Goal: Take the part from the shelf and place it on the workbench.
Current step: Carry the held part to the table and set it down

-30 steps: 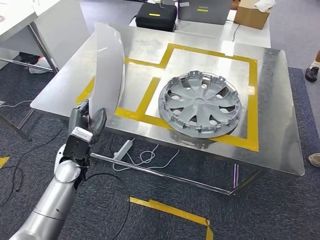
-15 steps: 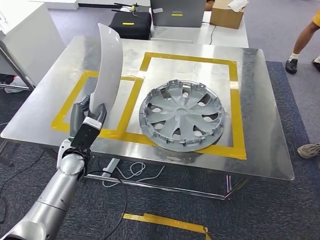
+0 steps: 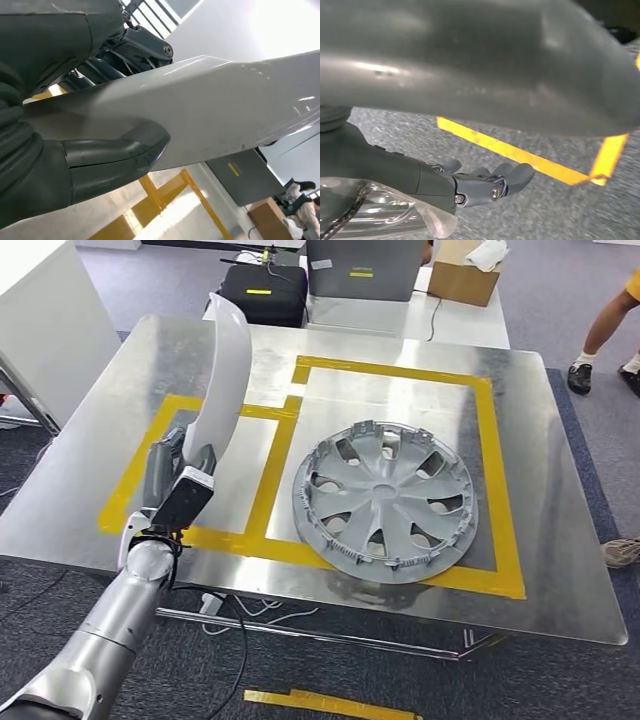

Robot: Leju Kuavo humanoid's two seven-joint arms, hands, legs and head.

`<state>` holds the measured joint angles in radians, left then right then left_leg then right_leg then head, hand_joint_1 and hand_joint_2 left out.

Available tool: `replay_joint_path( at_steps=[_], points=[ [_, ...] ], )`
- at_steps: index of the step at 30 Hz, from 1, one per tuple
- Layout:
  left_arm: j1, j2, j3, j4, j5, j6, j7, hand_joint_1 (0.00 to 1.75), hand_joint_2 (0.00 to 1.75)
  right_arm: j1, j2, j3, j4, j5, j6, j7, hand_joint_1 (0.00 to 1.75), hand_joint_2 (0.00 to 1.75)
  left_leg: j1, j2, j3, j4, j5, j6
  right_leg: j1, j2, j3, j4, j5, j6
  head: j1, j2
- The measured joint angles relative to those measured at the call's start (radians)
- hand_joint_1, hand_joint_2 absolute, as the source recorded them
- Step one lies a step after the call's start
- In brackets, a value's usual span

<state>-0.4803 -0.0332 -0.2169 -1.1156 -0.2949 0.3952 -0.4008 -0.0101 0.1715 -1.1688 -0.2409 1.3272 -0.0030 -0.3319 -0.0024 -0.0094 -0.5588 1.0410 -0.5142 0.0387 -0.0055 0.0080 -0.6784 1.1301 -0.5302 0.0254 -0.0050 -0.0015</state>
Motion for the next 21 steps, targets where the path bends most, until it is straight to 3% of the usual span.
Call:
replay_joint_path(
  at_steps=[2,3,7,8,12,21],
  points=[
    [-0.01,0.0,-0.001,0.027,-0.042,0.006,0.021,1.75,1.75,0.0,-0.004,0.0,0.002,0.0,-0.001,0.0,0.0,0.0,-0.001,0.0,0.014,-0.003,-0.014,-0.005,0.01,-0.001,0.012,-0.076,0.068,-0.017,-0.001,0.0],
    [-0.015,0.0,-0.001,0.043,-0.068,0.011,0.033,1.75,1.75,0.0,-0.006,0.0,0.003,0.0,-0.001,0.0,0.0,0.0,-0.001,-0.001,0.018,-0.005,-0.017,-0.009,0.014,-0.001,0.014,-0.092,0.078,-0.022,-0.001,0.0],
    [-0.033,0.006,-0.006,0.099,-0.169,0.037,0.065,1.75,1.75,0.002,-0.006,0.0,0.005,0.0,0.001,-0.001,0.0,0.0,0.0,0.001,0.026,-0.021,-0.009,-0.018,0.012,0.005,0.028,-0.108,0.107,0.003,-0.003,0.0],
    [-0.037,0.007,-0.007,0.109,-0.18,0.04,0.071,1.75,1.75,0.001,-0.006,0.0,0.006,0.0,0.002,-0.001,0.0,0.0,0.0,0.001,0.026,-0.023,-0.005,-0.019,0.011,0.007,0.028,-0.11,0.106,0.006,-0.003,0.0],
    [-0.053,0.013,-0.009,0.151,-0.254,0.057,0.115,1.75,1.75,-0.001,-0.004,-0.001,0.006,-0.002,0.011,0.002,0.0,0.0,-0.002,0.001,0.032,-0.03,-0.012,-0.018,0.011,0.008,0.032,-0.116,0.088,-0.006,-0.004,0.0],
    [-0.084,0.034,-0.01,0.253,-0.416,0.104,0.181,1.75,1.75,0.008,0.009,-0.006,-0.016,-0.002,0.049,0.017,0.0,0.0,-0.001,0.003,0.039,-0.045,-0.013,-0.029,0.013,0.007,0.035,-0.116,0.092,-0.02,-0.004,0.0]
  ],
)
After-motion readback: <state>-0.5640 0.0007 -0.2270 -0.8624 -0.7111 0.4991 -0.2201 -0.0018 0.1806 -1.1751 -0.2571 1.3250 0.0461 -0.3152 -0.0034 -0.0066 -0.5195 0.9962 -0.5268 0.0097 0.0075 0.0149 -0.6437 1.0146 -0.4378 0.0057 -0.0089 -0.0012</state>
